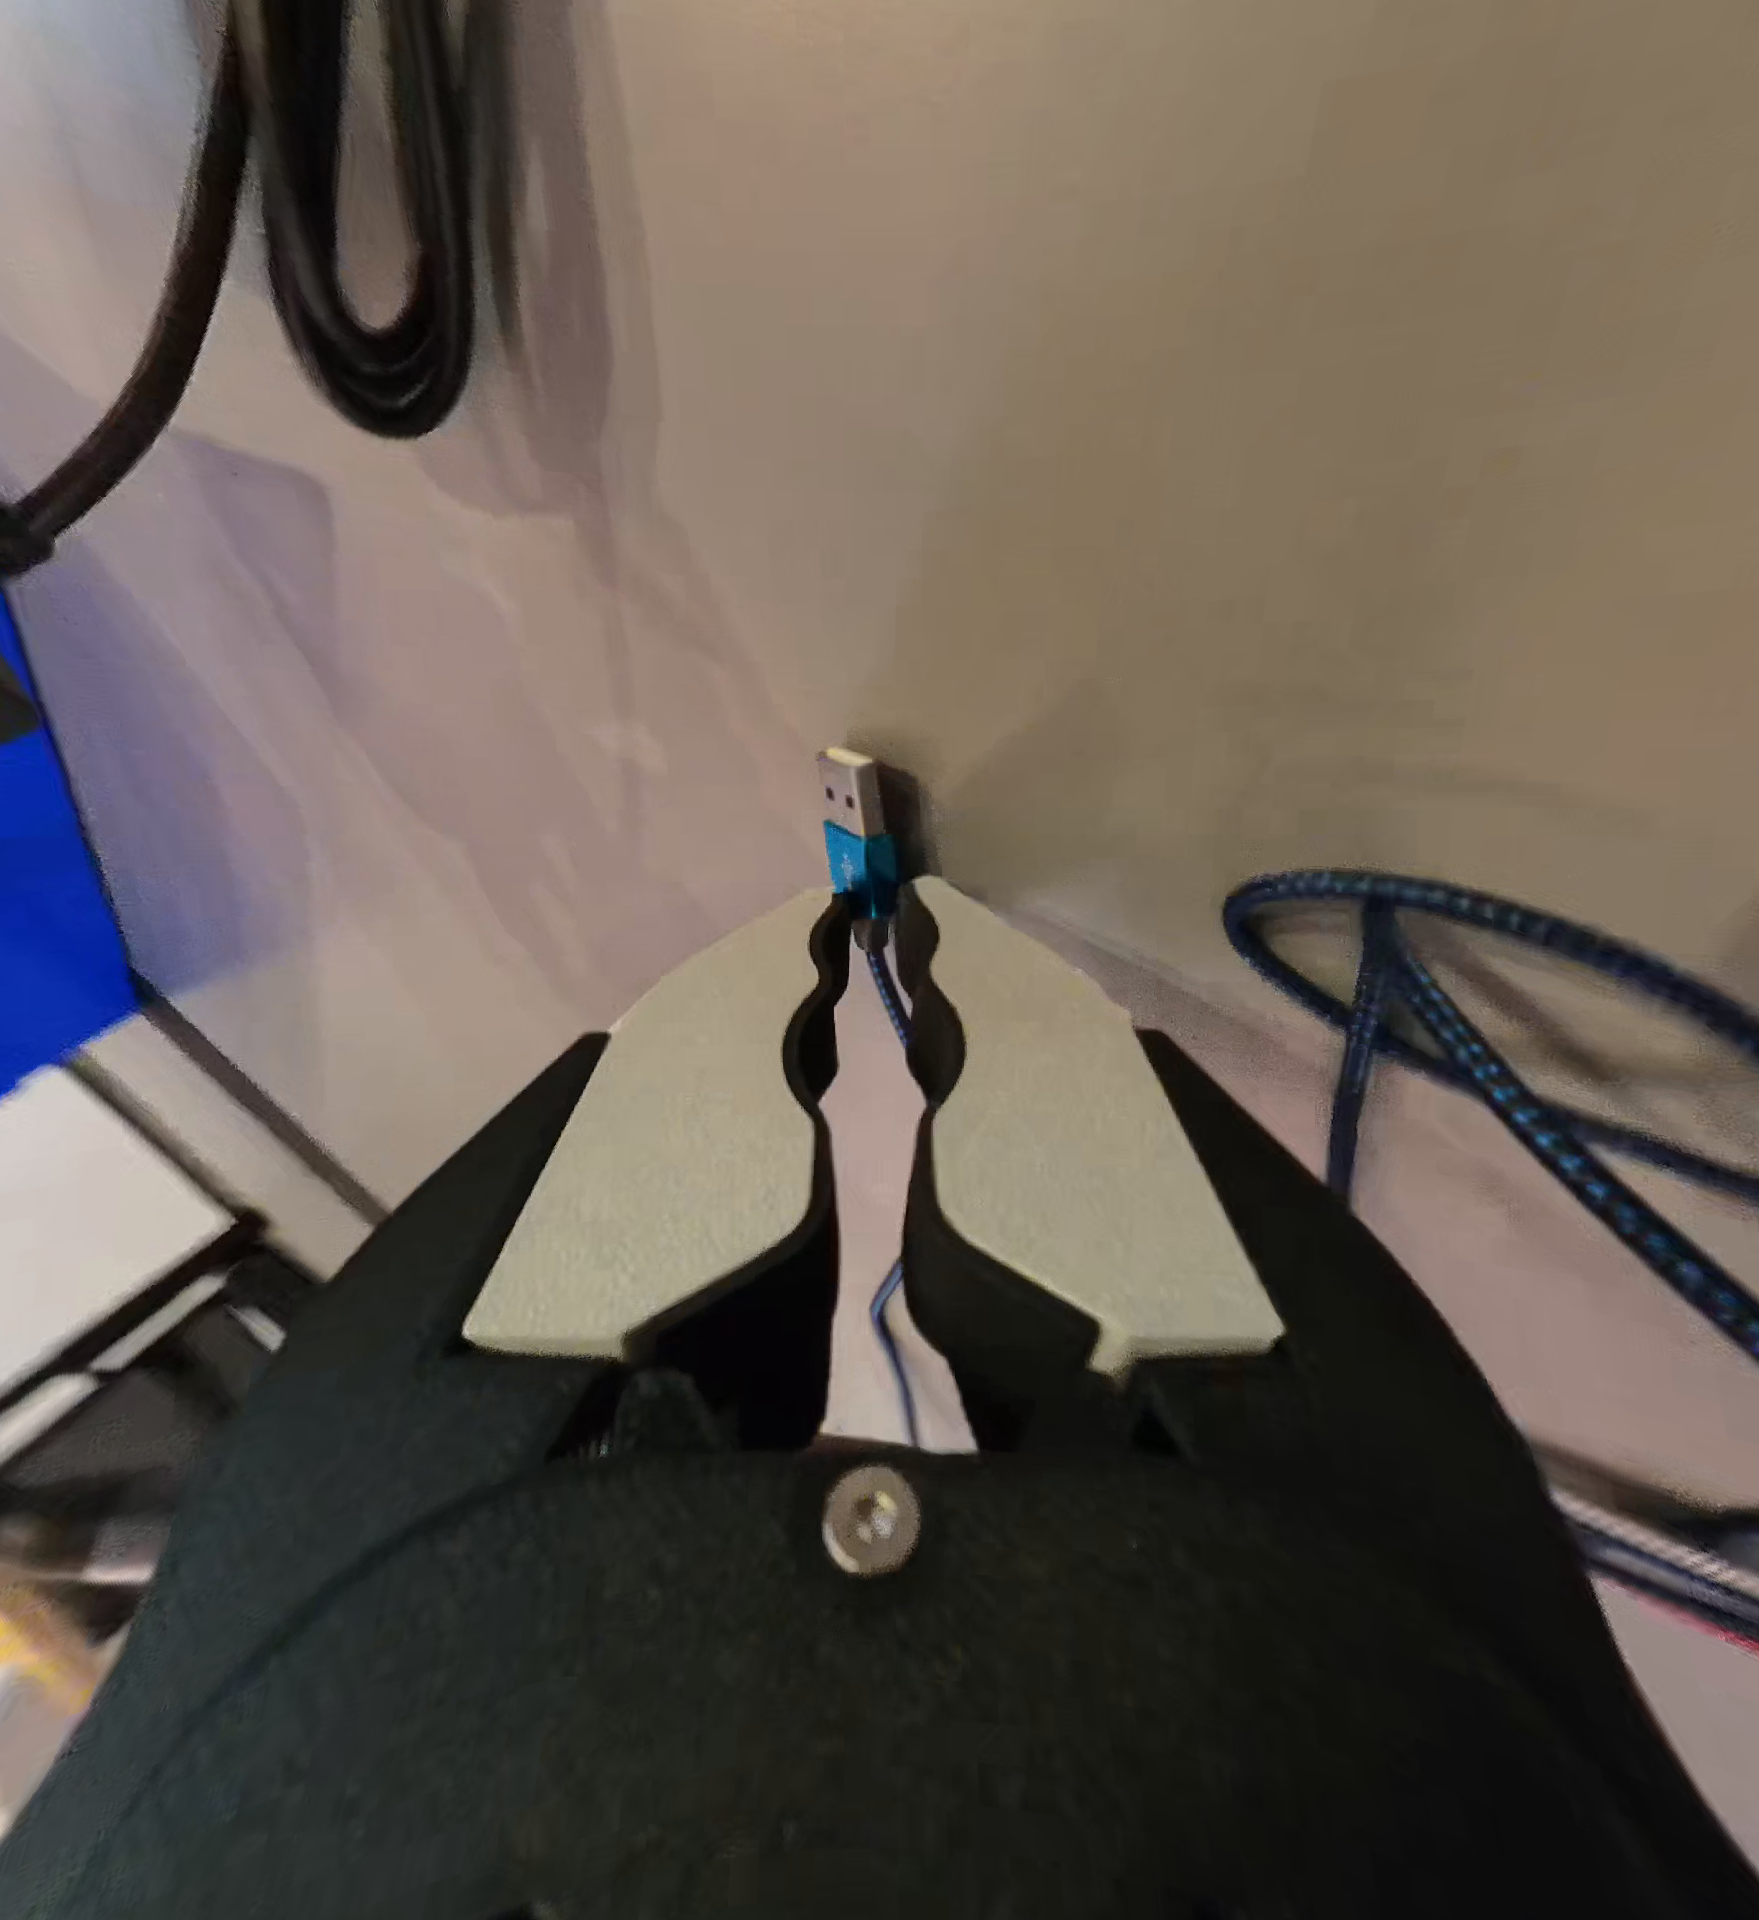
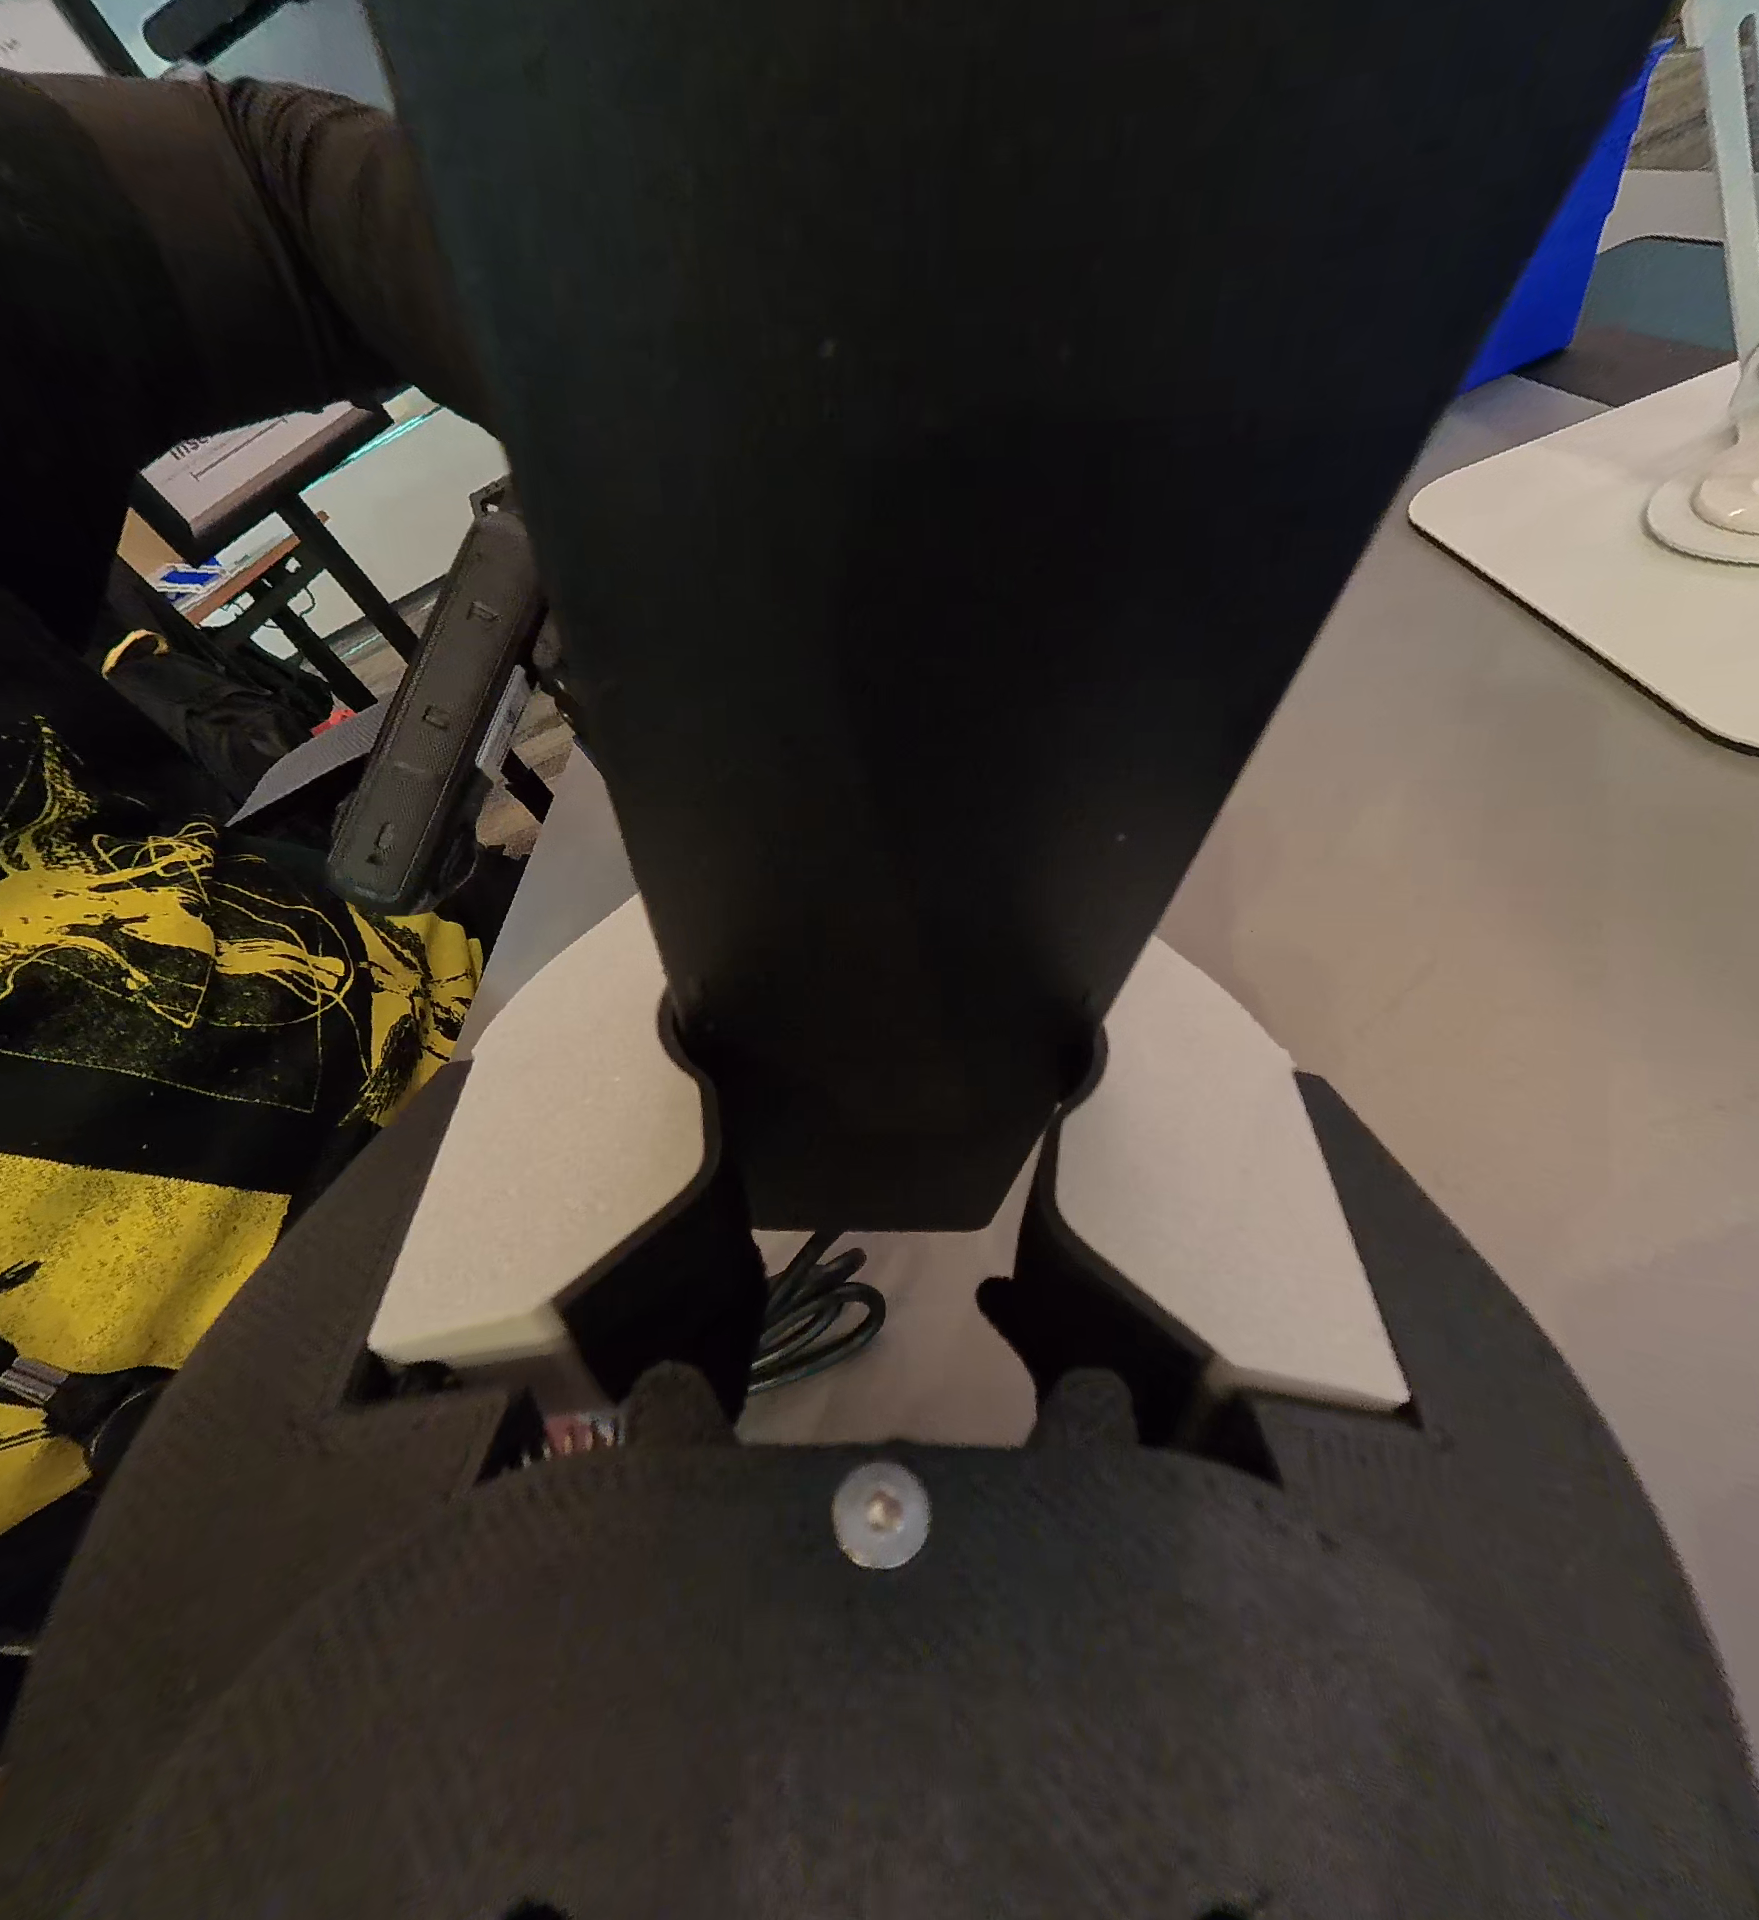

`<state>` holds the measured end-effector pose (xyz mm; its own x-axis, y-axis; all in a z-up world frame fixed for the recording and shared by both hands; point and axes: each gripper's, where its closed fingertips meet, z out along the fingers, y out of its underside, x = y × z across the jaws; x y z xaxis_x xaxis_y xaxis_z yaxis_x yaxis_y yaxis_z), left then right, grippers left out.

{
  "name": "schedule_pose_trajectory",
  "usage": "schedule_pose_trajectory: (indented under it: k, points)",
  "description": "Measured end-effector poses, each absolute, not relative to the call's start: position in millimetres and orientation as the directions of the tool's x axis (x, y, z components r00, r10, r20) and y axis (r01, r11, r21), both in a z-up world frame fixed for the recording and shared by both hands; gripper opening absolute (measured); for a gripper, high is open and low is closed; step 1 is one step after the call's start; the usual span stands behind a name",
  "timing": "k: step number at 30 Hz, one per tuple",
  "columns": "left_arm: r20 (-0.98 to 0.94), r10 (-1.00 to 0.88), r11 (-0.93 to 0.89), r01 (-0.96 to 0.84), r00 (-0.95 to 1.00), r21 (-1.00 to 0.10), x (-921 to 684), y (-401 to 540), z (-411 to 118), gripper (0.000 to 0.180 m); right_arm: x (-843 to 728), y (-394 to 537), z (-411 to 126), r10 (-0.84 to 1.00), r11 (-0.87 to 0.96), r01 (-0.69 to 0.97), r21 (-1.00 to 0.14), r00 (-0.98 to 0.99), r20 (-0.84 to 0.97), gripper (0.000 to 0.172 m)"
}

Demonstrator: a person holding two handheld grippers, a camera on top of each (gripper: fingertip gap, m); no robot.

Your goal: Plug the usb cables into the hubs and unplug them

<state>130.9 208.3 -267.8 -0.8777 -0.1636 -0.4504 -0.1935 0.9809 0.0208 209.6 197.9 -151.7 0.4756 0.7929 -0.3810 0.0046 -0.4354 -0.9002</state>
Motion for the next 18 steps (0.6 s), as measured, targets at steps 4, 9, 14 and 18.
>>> schedule_pose_trajectory:
  k: [4,9,14,18]
  points:
    - [-0.452,-0.367,0.927,-0.357,-0.813,-0.111,135.1,209.0,-263.7,0.006,213.4,198.8,-149.5,0.787,-0.434,-0.014,-0.901,0.48,-0.387,0.064]
    - [-0.463,-0.588,0.806,-0.528,-0.663,-0.267,140.3,210.8,-239.7,0.006,214.9,201.3,-149.3,0.782,-0.43,-0.03,-0.902,0.486,-0.39,0.064]
    - [-0.455,-0.685,0.717,-0.638,-0.569,-0.28,131.5,224.8,-231.3,0.006,212.6,202.8,-155.1,0.778,-0.442,-0.024,-0.897,0.488,-0.396,0.064]
    - [-0.492,-0.721,0.668,-0.677,-0.488,-0.308,125.3,230.4,-197.3,0.006,215.1,206.0,-152.9,0.773,-0.425,-0.041,-0.904,0.504,-0.386,0.064]
